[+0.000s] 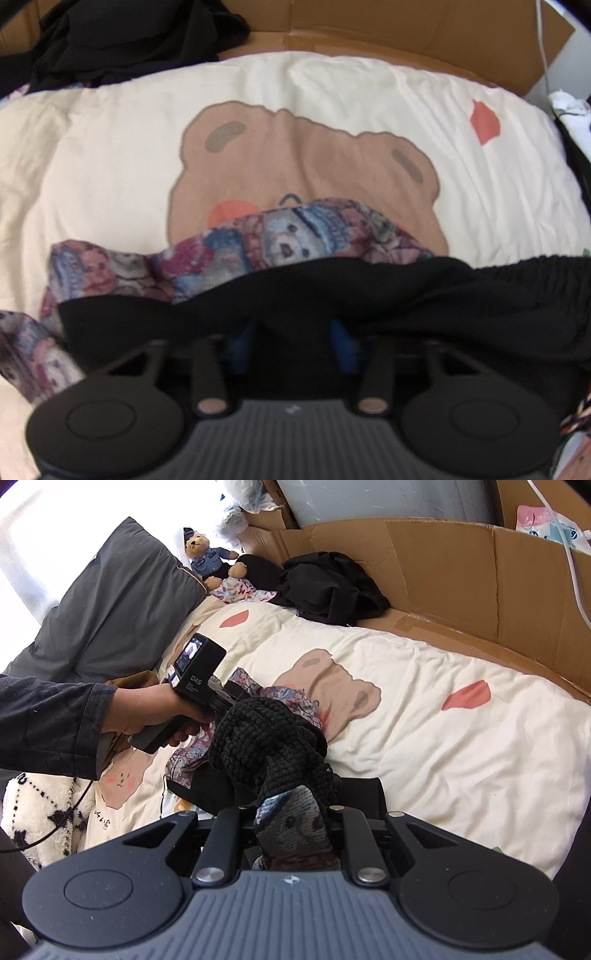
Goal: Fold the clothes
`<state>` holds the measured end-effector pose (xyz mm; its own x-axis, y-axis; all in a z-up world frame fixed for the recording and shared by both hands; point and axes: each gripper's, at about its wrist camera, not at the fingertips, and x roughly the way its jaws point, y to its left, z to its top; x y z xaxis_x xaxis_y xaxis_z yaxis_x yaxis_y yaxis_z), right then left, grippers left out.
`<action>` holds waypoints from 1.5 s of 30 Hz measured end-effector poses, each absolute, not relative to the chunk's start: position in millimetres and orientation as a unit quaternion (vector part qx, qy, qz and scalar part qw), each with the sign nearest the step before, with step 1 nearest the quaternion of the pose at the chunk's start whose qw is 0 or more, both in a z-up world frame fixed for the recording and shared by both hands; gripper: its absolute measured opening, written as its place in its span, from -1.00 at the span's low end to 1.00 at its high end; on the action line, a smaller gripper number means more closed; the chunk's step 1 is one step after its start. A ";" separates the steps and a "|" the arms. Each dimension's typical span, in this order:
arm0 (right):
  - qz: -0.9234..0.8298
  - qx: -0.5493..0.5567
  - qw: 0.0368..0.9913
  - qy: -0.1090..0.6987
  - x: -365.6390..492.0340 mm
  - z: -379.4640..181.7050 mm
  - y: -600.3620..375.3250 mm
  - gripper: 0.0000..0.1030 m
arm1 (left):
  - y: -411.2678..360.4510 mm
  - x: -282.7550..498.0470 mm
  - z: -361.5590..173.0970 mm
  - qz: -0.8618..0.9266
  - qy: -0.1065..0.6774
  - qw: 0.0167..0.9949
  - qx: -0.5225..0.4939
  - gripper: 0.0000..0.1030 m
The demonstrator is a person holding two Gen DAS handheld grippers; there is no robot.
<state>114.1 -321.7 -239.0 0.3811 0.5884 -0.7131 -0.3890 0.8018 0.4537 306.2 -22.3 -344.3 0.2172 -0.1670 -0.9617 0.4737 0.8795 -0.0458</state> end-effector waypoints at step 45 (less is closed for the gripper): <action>0.257 0.066 0.799 0.539 117.2 -286.9 -314.9 -0.67 | 63.1 214.3 -296.7 -0.238 0.627 0.742 0.016 -0.63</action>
